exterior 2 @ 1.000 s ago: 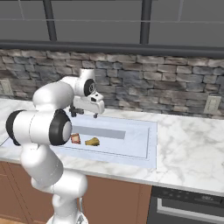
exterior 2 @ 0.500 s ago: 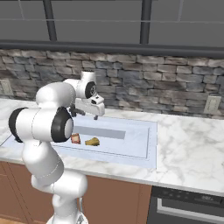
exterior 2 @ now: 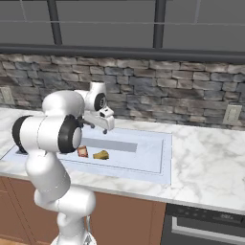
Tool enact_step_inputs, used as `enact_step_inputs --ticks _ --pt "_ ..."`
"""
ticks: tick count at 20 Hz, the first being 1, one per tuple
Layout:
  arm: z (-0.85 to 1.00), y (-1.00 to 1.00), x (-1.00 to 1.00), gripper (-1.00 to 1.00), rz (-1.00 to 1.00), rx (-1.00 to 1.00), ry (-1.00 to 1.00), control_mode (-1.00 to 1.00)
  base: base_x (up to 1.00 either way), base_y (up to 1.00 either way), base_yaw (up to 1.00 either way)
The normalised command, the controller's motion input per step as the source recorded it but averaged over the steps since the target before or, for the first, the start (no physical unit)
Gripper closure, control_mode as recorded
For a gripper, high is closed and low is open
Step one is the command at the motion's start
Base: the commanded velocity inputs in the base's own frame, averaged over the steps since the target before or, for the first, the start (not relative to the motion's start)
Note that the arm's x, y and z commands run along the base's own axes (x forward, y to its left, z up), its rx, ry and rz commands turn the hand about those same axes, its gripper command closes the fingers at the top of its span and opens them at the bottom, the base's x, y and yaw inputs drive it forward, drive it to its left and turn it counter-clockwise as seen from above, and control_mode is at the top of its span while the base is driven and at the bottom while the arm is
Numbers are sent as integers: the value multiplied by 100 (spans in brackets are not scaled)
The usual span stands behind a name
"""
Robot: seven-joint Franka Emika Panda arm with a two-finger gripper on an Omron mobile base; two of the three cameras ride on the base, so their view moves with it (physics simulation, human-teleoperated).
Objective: Pick up the sponge and bar soap from the sink, and place them back in the cabinet, and close the cabinet doors.
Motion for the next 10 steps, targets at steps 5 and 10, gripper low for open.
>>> enact_step_inputs --ticks 5,10 --pt "-25 0 8 -100 -5 0 0 -100 0 0 0" --pt "-22 2 13 -100 -5 0 0 -100 0 0 0"
